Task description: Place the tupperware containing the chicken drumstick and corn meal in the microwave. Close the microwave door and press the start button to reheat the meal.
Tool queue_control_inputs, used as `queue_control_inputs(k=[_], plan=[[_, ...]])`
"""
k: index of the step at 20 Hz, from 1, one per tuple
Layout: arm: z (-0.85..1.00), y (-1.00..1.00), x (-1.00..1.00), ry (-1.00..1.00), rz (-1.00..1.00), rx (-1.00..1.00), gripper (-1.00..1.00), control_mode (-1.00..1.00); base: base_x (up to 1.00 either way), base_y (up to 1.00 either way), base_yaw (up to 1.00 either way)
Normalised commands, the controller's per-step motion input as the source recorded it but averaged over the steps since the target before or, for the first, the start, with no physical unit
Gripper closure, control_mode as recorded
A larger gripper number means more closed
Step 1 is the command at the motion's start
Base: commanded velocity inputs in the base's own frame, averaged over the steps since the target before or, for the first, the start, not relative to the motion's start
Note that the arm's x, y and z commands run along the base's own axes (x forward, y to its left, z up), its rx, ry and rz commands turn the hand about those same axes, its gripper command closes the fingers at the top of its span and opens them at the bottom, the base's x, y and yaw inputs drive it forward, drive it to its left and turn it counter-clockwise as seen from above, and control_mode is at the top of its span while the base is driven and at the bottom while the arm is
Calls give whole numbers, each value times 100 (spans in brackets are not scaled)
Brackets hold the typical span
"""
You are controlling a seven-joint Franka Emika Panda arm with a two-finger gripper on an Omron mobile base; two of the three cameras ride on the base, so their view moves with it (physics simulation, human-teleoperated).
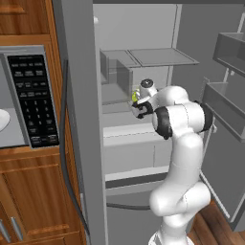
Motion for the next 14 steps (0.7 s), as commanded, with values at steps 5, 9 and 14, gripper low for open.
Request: queue_control_inputs(k=[5,9,14], plan=[[6,0,-100,0,0,0,100,-100,0,0,0],[55,0,-100,0,0,0,100,-100,0,0,0],[54,0,-100,0,0,5,100,-100,0,0,0]])
